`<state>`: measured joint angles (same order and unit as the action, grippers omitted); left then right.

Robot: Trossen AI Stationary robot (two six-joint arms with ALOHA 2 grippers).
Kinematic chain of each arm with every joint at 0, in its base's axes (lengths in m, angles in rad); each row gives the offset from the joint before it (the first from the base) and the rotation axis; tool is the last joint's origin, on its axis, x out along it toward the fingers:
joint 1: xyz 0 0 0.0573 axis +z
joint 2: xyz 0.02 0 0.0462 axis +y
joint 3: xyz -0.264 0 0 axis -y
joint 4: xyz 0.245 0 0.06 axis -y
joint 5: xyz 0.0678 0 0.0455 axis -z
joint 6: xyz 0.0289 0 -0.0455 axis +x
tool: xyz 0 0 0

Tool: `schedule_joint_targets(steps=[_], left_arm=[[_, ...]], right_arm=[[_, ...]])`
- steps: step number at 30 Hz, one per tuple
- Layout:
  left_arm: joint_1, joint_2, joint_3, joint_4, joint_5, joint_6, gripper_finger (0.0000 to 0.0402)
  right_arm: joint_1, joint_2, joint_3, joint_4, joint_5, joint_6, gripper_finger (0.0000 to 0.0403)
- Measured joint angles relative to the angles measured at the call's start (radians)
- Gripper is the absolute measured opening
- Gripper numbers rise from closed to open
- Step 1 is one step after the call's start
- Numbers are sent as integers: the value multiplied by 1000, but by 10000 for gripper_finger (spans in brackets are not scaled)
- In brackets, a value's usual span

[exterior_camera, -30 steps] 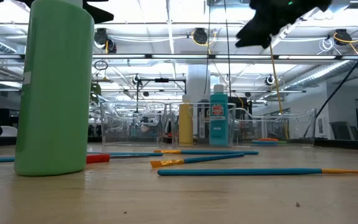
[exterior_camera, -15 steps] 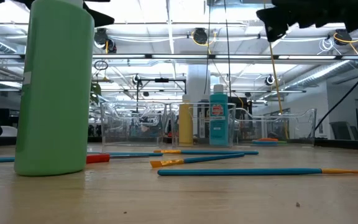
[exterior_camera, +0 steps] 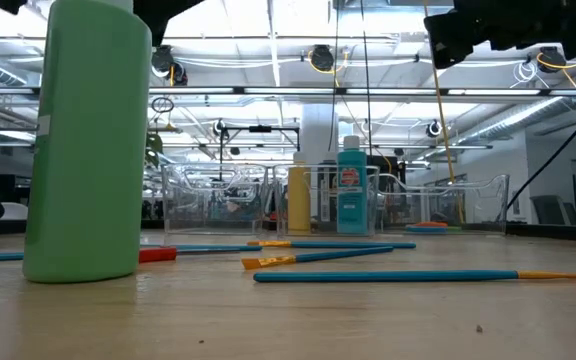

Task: Pick & Place Paint Supplies
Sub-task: Put the green paint bottle into the middle transparent bin

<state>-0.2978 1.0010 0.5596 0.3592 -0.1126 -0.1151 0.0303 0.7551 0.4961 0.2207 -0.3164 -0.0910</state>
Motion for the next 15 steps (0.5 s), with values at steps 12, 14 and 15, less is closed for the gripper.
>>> schedule_joint_targets(steps=[12,14,15], left_arm=[[-114,233,357,-538,-72,-119,294],[-136,268,421,-642,-72,-159,294],[-146,284,450,-689,-72,-180,294]], right_arm=[[0,0,0,-8,0,0,171],[0,0,0,-8,0,0,171],[0,0,0,-8,0,0,171]])
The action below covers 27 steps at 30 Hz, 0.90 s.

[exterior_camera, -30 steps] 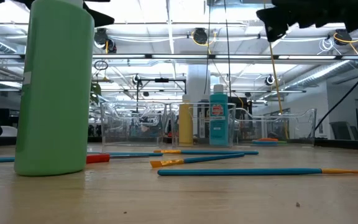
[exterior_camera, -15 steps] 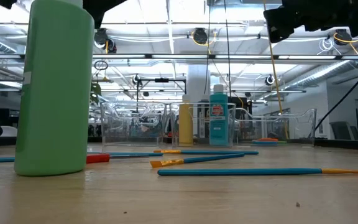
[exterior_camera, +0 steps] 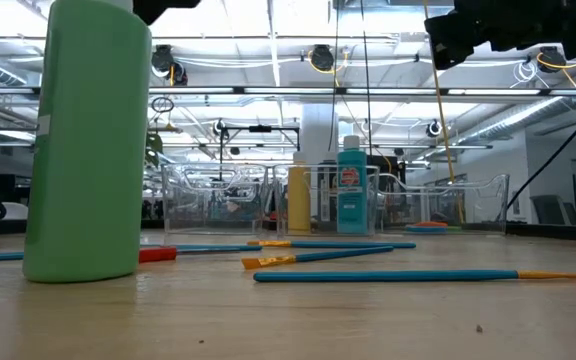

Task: Pick & Place Paint Supplies
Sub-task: Put the green paint bottle into the middle transparent bin

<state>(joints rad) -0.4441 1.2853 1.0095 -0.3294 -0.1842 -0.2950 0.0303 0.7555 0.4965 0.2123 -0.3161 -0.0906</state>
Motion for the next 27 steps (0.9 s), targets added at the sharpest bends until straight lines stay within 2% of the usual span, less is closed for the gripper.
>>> schedule_joint_targets(steps=[4,10,15,27], left_arm=[[-46,59,108,-140,-1,-58,294],[-120,137,213,-203,-13,-46,294],[-154,180,222,-230,-71,-54,294],[-174,270,222,-253,-46,-65,294]], right_arm=[[0,0,0,0,0,0,171],[0,0,1,0,0,0,171],[0,0,1,-1,0,18,171],[0,0,1,-1,0,21,171]])
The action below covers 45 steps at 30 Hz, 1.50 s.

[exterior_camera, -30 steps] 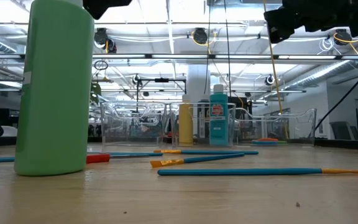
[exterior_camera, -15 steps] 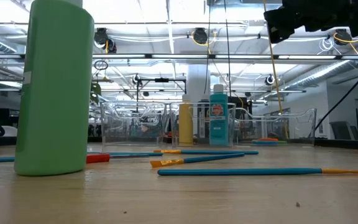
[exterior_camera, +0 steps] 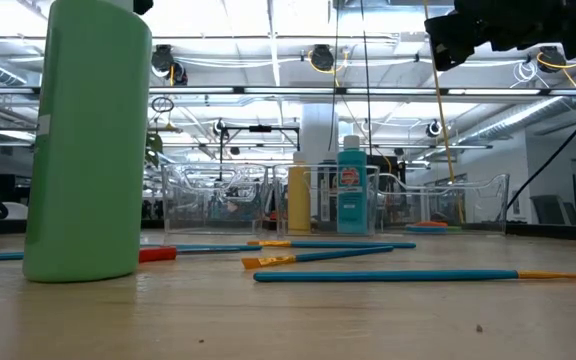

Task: Pick & Place Paint Supplies
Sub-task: Put the green paint bottle into the middle transparent bin

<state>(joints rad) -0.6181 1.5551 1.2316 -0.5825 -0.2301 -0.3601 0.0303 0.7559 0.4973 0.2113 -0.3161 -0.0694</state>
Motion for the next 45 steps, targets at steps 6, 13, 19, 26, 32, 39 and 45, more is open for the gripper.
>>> schedule_joint_targets(steps=[6,13,19,26,32,39,45], left_arm=[[2,12,0,-27,1,-3,294],[3,11,0,-26,-7,12,284],[19,11,0,-30,12,12,209],[39,11,0,-29,17,-2,127],[60,11,0,-27,16,-32,142],[119,11,-1,9,-14,-276,123],[145,6,5,117,-124,-293,123]], right_arm=[[0,0,0,2,0,0,171],[0,0,0,2,0,0,171],[0,0,0,11,0,-2,171],[0,0,0,10,0,4,171],[0,0,0,10,0,5,171],[0,0,0,10,0,5,171],[0,0,0,10,0,4,171]])
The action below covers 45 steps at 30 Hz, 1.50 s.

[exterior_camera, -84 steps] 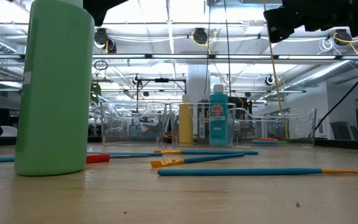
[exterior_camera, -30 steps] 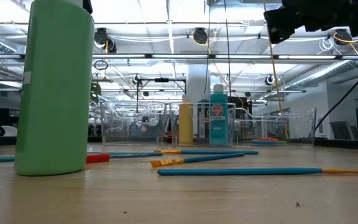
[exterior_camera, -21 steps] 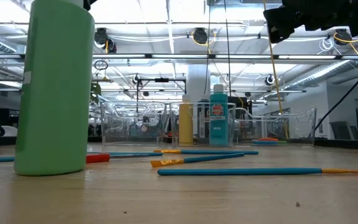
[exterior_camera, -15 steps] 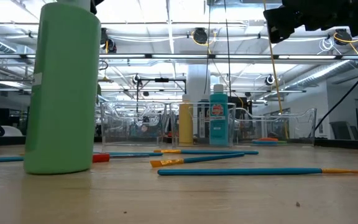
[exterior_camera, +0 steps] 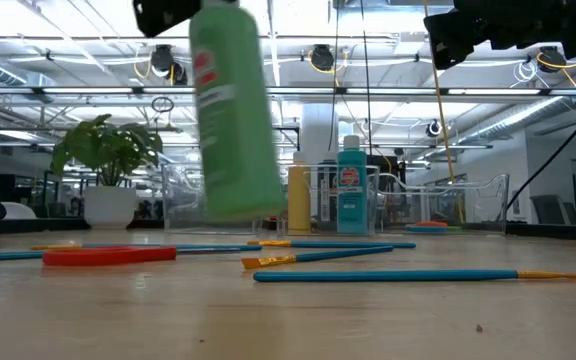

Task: Pick & Place Paint Supplies
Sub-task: Put the green paint bottle into the middle transparent bin

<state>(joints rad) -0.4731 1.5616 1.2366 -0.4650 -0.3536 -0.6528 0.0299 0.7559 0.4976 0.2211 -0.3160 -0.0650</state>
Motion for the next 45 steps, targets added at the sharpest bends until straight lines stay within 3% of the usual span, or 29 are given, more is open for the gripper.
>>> schedule_joint_targets(steps=[6,14,19,31,41,45], left_arm=[[25,0,0,145,-10,6,130],[57,0,1,219,-28,98,124],[59,0,2,231,-116,154,124],[79,0,2,231,-334,91,124],[122,0,2,231,-437,68,124],[145,0,2,231,-432,71,124]], right_arm=[[0,0,0,0,2,0,171],[0,0,0,0,3,0,171],[0,0,0,0,4,0,171],[0,0,0,0,4,0,171],[0,0,0,22,5,1,171],[0,0,0,24,5,1,171]])
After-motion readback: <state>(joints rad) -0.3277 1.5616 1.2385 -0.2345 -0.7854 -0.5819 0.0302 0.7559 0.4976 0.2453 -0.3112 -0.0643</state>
